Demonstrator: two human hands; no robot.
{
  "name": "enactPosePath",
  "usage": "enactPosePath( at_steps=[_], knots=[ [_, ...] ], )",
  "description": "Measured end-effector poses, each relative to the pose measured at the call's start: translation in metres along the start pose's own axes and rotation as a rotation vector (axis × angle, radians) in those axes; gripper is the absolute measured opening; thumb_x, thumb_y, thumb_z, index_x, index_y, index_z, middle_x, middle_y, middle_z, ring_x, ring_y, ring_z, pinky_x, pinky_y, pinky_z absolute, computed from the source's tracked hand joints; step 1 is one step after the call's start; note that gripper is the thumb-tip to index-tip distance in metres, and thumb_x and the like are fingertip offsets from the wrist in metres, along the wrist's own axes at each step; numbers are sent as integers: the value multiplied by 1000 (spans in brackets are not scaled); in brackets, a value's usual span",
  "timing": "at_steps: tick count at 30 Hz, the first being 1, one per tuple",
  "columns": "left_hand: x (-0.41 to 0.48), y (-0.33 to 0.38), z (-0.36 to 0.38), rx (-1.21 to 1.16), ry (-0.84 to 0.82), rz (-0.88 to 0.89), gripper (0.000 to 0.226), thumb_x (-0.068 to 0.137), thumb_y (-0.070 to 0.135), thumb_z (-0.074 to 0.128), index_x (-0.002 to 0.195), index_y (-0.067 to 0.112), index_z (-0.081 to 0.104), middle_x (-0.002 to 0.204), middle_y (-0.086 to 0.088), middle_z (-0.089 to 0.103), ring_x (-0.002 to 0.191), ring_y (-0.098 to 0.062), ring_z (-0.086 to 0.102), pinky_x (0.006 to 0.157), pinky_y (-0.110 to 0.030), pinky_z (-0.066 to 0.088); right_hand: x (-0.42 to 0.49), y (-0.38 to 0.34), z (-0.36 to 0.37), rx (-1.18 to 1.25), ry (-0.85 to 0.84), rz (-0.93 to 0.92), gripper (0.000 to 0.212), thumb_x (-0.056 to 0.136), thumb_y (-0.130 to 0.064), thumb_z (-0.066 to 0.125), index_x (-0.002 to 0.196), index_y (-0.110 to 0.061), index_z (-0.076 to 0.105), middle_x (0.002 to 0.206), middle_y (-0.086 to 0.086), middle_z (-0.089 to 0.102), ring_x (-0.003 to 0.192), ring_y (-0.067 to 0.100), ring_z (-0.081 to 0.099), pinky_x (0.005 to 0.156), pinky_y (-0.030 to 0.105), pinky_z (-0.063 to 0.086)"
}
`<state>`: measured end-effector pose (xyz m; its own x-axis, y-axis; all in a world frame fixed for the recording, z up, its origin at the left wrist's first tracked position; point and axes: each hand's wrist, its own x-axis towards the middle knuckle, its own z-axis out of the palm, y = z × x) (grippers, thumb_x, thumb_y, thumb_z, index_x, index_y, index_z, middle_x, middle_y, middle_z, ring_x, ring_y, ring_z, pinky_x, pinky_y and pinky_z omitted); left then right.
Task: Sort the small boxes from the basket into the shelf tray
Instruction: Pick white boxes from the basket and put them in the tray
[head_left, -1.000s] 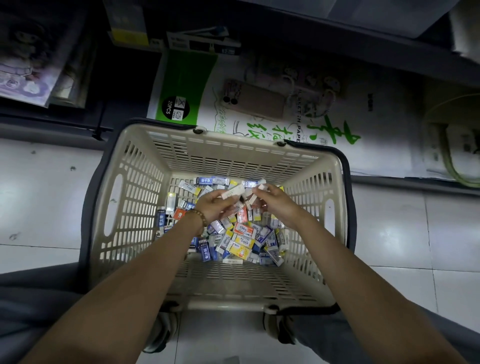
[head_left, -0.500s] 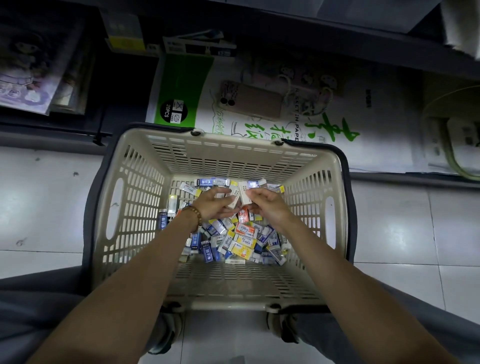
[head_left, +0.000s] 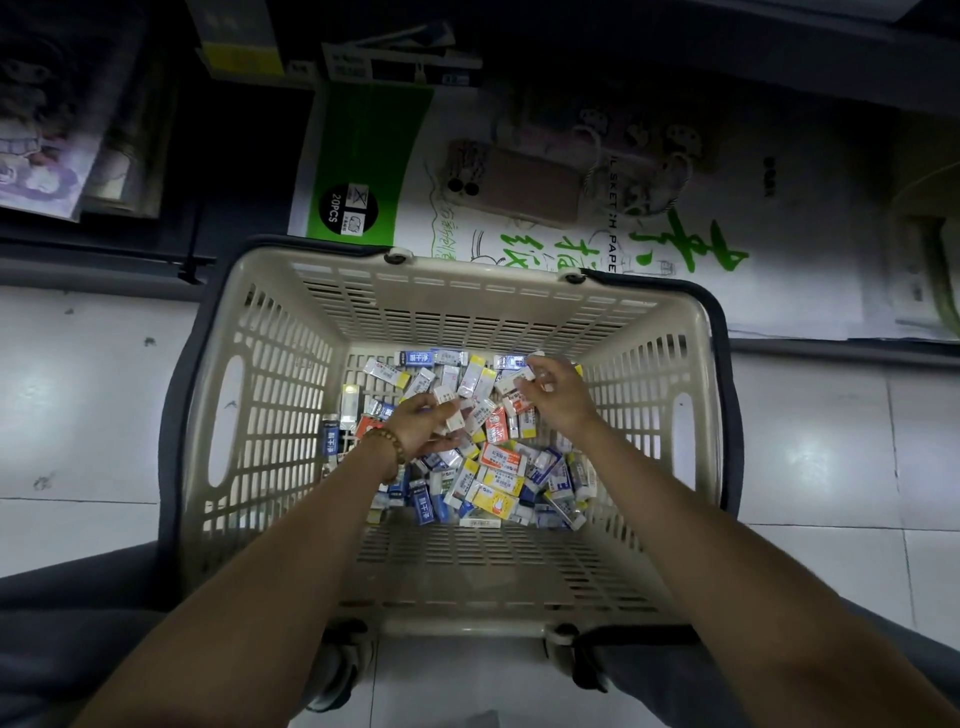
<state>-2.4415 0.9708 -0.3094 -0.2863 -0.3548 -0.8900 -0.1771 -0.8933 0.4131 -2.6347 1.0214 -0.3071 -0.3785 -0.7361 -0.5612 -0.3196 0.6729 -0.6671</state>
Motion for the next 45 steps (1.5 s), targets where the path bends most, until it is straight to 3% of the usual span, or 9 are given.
enactPosePath(
  at_steps=[4,8,13,18,22,28,34,38,45],
  knots=[
    [3,1,-2,56,-5,-16,39,87,21,62,122,10,48,136,-13,49,81,-21,68,71,-30,59,15,15,7,-389,-140,-16,51,92,-31,58,140,-20,44,139,6,35,132,23,28,107,30,27],
    [3,4,-4,-35,-1,-3,66,89,20,62,143,6,27,127,-17,54,84,-21,66,62,-25,59,14,25,19,-461,-3,-8,40,89,-31,62,126,-20,53,131,6,43,122,23,38,97,30,36],
    [-4,12,0,-26,-5,5,66,87,20,64,143,9,30,115,-11,61,78,-19,65,53,-19,55,2,27,18,-149,99,99,24,81,-20,72,91,-10,53,104,14,62,95,29,60,78,40,50],
    [-18,22,6,91,23,90,55,89,22,60,139,16,37,112,-9,58,74,-15,58,49,-18,53,-19,10,-8,76,131,58,26,77,-16,76,78,-18,50,96,16,67,80,21,62,60,25,50],
    [-54,48,20,102,-5,195,16,94,33,51,105,23,54,94,4,58,69,-14,55,50,-19,52,-30,-27,-27,134,159,6,20,80,-13,74,89,-2,60,87,24,66,76,24,60,66,34,51],
    [-128,99,32,281,18,452,21,95,36,47,92,19,59,75,7,60,51,-4,56,45,-16,48,-70,-119,-75,94,-136,-110,28,89,-9,62,114,3,63,89,11,67,59,6,62,55,11,51],
    [-206,153,24,573,-6,720,27,96,36,43,110,15,53,83,4,61,56,-7,54,46,-15,45,-130,-203,-140,22,-178,-278,25,76,4,72,96,-9,67,100,15,66,81,18,64,68,21,55],
    [-239,158,16,373,6,797,21,96,36,43,99,20,56,79,4,62,55,-5,53,48,-16,45,-167,-225,-151,279,-148,-339,18,78,-4,72,94,-6,64,78,7,73,65,11,68,58,14,53],
    [-259,155,25,172,-161,734,25,99,31,39,107,16,56,84,4,62,54,-5,44,47,-17,42,-196,-238,-145,488,-191,-385,18,78,-19,72,96,-15,74,92,5,75,80,11,70,68,14,53]
  ],
)
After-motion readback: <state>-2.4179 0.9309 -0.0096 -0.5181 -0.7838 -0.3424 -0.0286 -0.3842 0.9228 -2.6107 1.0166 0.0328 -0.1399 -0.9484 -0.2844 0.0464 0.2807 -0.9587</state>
